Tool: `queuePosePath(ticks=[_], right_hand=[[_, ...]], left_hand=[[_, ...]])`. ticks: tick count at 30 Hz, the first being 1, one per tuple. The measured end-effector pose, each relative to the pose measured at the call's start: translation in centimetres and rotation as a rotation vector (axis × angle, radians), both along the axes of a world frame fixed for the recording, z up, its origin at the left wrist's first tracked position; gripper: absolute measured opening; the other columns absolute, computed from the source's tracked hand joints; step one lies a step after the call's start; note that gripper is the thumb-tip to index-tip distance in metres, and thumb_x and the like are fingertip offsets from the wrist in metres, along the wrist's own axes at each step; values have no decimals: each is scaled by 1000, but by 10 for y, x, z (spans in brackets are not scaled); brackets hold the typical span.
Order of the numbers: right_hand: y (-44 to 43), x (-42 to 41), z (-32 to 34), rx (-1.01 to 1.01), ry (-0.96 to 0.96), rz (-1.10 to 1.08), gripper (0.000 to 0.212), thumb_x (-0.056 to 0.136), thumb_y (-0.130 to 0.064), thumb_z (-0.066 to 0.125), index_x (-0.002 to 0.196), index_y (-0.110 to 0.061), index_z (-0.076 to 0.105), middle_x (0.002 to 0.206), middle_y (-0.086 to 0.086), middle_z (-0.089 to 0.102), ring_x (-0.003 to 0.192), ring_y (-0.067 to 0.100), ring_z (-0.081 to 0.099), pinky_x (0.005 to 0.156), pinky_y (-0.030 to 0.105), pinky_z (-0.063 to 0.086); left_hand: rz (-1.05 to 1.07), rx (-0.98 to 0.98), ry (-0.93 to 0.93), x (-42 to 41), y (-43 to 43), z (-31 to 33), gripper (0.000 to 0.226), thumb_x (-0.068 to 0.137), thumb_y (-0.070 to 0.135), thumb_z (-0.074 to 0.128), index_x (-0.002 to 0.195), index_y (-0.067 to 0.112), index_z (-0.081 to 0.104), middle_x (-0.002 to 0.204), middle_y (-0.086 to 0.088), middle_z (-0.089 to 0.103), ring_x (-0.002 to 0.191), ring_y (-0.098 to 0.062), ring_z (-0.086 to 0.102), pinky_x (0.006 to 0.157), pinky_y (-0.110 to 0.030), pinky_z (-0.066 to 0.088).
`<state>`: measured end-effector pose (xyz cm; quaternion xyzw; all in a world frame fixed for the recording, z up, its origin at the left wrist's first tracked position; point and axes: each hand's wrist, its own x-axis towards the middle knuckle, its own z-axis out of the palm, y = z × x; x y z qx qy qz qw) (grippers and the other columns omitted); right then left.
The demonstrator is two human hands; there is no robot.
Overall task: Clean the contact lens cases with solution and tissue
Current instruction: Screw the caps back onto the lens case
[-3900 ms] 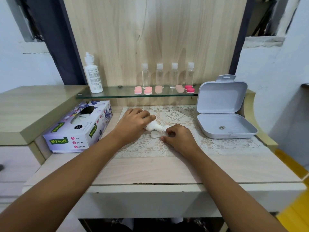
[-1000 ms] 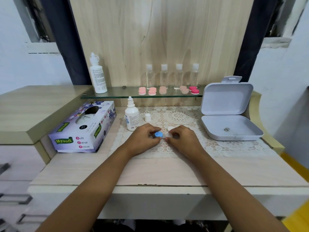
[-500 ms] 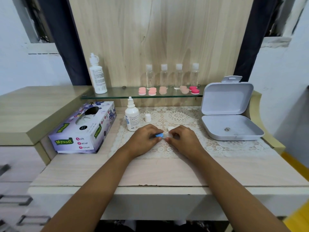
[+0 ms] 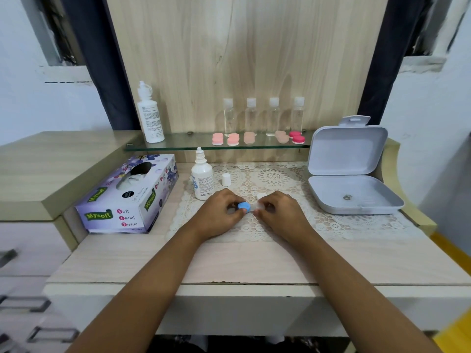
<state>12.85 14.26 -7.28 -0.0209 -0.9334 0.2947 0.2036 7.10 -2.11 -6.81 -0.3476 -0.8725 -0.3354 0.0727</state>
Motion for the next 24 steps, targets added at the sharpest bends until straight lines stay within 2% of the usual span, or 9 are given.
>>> queuePosePath(ticks=[3,4,10,13,16,19,20,22,24], right_hand=[[0,0,-1,-3,4,0,17,82,-28,65,88,-13,68,94,4,60,92,21,53,78,32,43],[0,0,-1,-5,7,-1,17,82,-27,65,88,-13,68,94,4,60,92,22,53,78,32,43],[-1,1,-1,-17,14,1,15,82,-27,65,84,-12,68,94,3,60,92,20,53,79,32,43],[0,0,-1,-16,11,7,16,82,-27,65,84,-12,68,93,4,60,92,21,53,79,33,43],[0,0,-1,-10,7,6,16,82,-27,66,86,-12,68,94,5,60,92,21,52,79,32,42],[0,0,-1,-3,10,5,16,82,-27,66,87,-12,68,94,5,60,92,22,52,79,32,42],[0,0,-1,-2,11,8,16,82,-27,65,87,-12,68,94,5,60,92,22,52,78,31,42],[0,0,-1,3,9,11,16,82,-27,65,88,-13,69,94,5,59,92,21,52,78,31,41],[1,0,-1,5,8,6,17,82,-28,64,91,-13,69,96,4,60,93,21,52,79,30,41]], left_hand=[[30,26,21,-1,0,-1,19,84,28,67,95,13,67,92,4,56,88,-8,54,76,-7,39],[45,30,33,-1,1,-2,18,82,29,68,90,12,66,89,4,55,85,-8,53,72,-7,38],[119,8,86,1,5,-3,33,77,38,72,76,9,57,79,2,49,77,-15,50,65,-20,38],[107,6,78,1,3,-3,30,78,39,70,83,11,63,83,3,51,81,-12,50,68,-19,38],[43,-19,33,0,1,-3,28,85,30,64,108,14,68,92,3,49,91,-10,49,75,-10,34],[31,-68,15,-1,2,-4,42,87,30,61,127,18,56,97,5,45,104,-14,47,91,-22,36],[39,-58,2,0,2,-3,46,85,35,63,127,18,55,96,5,45,103,-13,47,91,-24,37],[52,10,-39,1,2,-2,44,80,40,68,115,18,54,93,5,49,92,-10,48,80,-22,39],[41,41,-38,0,2,-1,31,80,32,70,104,16,58,94,3,53,90,-9,51,78,-19,39]])
